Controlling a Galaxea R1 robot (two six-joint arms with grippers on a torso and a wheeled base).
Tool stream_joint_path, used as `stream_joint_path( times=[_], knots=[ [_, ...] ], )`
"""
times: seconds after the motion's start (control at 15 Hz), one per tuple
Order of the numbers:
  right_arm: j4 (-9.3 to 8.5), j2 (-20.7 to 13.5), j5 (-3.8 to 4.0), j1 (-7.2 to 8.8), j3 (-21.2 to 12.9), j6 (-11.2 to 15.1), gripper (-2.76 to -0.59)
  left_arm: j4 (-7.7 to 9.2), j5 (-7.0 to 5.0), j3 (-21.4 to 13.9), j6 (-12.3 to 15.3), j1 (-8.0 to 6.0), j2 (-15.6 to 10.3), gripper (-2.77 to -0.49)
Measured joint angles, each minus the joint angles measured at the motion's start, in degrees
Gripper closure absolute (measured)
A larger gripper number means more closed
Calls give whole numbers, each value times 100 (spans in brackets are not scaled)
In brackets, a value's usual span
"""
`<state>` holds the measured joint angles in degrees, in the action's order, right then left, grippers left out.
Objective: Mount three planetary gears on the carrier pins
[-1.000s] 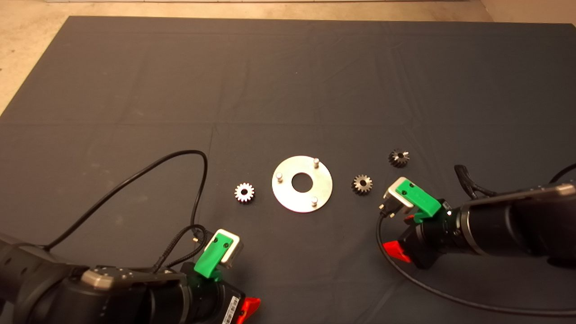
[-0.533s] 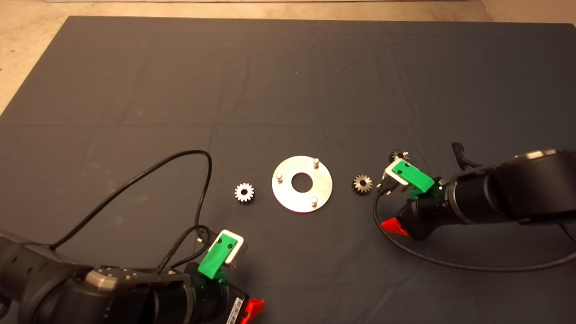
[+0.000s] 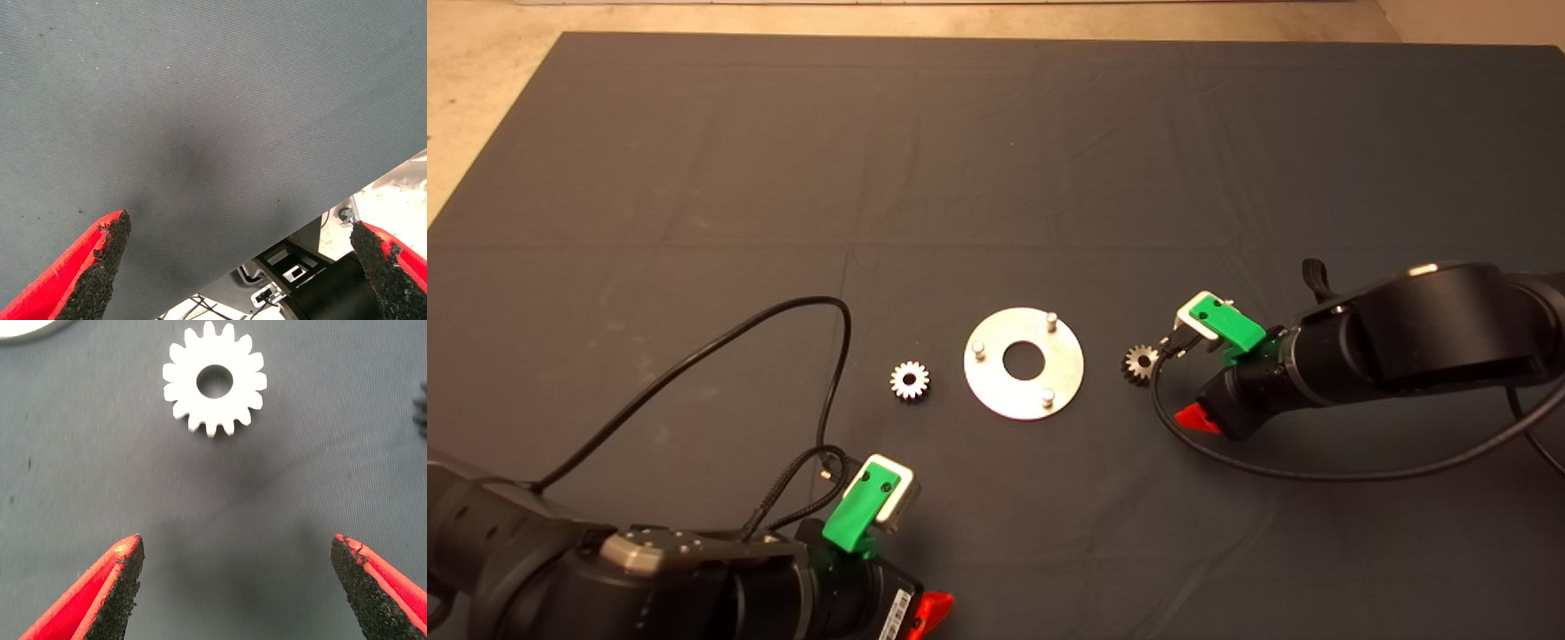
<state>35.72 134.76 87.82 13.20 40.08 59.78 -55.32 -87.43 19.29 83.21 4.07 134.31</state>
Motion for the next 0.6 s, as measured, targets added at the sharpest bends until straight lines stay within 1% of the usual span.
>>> stream_joint_path(
  times=[0.27,0.33,0.47,0.6],
  knots=[
    [-20,303,-3,0,389,-2,-207,-2,0,0,0,0,1,-236],
    [-24,347,-15,-1,463,-11,-207,-2,-2,0,0,0,-2,-236],
    [-26,464,-98,-1,706,-22,-207,-2,-2,0,0,0,-1,-236],
    [-26,499,-122,-4,815,-24,-207,-5,-2,0,0,0,6,-236]
  ],
)
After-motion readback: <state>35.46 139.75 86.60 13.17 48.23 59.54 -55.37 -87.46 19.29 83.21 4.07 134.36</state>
